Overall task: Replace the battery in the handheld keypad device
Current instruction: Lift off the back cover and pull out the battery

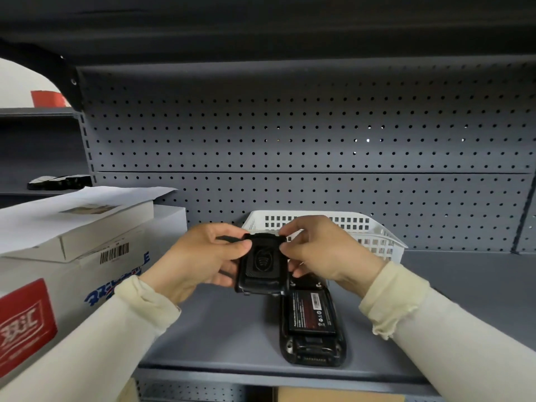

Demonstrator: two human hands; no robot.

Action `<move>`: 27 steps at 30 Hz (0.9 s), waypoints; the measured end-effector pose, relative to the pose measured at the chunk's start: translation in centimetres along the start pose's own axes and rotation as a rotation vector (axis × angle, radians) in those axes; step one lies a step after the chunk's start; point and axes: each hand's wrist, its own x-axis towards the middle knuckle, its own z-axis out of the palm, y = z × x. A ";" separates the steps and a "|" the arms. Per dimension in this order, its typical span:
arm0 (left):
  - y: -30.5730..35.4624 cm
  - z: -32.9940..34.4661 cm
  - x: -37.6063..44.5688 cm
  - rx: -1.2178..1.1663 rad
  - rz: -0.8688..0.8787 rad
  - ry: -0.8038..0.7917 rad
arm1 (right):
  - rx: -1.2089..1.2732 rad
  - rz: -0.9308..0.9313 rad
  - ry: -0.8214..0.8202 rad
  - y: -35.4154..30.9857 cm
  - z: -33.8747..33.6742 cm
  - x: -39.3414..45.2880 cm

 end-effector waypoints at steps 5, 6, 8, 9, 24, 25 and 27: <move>-1.6 -1.4 0.0 -0.089 -0.128 -0.032 | -0.155 0.009 -0.058 0.4 1.4 0.7; -2.0 -1.6 0.0 -0.096 -0.151 -0.037 | -0.180 0.005 -0.053 0.6 1.4 0.7; -2.7 -1.8 0.1 -0.102 -0.194 -0.044 | -0.225 -0.011 -0.036 0.9 1.2 0.7; -3.0 -1.9 0.2 -0.096 -0.212 -0.049 | -0.242 -0.022 -0.025 1.1 1.0 0.7; -3.9 -1.3 1.3 0.461 -0.260 -0.079 | -0.572 -0.180 0.025 3.9 -2.0 -0.9; -3.9 -1.2 1.3 0.493 -0.247 -0.081 | -0.592 -0.186 0.013 4.0 -2.0 -1.0; -3.9 -1.0 1.2 0.520 -0.228 -0.081 | -0.624 -0.192 -0.007 4.2 -1.9 -1.3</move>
